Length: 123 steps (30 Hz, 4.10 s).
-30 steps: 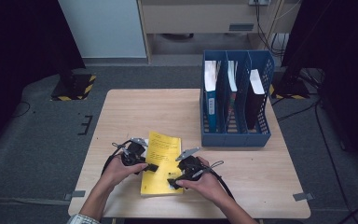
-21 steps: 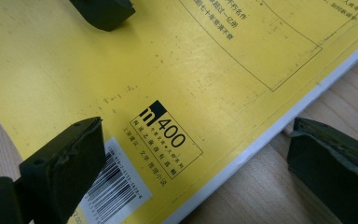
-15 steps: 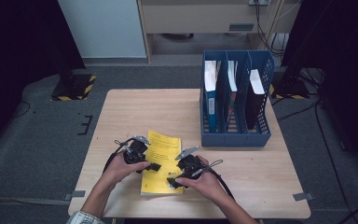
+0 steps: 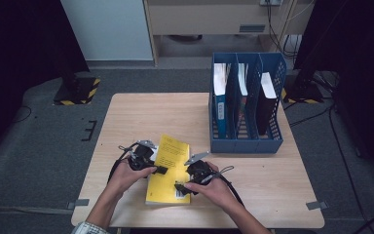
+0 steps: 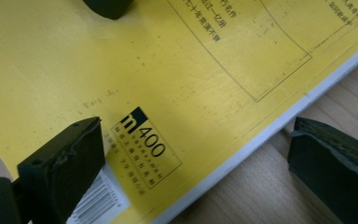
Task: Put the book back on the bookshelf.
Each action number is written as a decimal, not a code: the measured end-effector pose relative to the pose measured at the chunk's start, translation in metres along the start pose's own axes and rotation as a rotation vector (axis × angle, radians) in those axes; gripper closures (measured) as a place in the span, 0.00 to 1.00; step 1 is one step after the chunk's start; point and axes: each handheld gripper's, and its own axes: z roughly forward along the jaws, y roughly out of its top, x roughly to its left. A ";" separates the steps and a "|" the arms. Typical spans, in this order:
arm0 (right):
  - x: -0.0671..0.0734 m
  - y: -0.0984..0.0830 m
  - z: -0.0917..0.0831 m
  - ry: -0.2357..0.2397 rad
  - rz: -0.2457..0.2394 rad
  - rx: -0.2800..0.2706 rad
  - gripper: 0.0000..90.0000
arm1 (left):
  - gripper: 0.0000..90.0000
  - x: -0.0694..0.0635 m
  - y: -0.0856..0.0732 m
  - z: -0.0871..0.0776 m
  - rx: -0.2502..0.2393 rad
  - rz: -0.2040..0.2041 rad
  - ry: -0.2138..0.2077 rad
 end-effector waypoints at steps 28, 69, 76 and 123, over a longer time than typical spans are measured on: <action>-0.037 0.012 -0.008 0.225 0.090 -0.103 0.31 | 0.94 0.000 -0.003 -0.022 -0.060 0.023 -0.066; -0.007 0.089 -0.052 -0.015 -0.231 -0.071 0.54 | 0.95 -0.005 0.010 -0.042 -0.153 0.071 0.059; -0.005 0.097 -0.055 -0.045 -0.256 -0.080 0.60 | 0.95 -0.006 0.013 -0.044 -0.166 0.082 0.099; 0.002 0.106 -0.068 -0.086 -0.309 -0.106 0.73 | 0.66 -0.003 0.002 -0.045 -0.319 0.080 0.236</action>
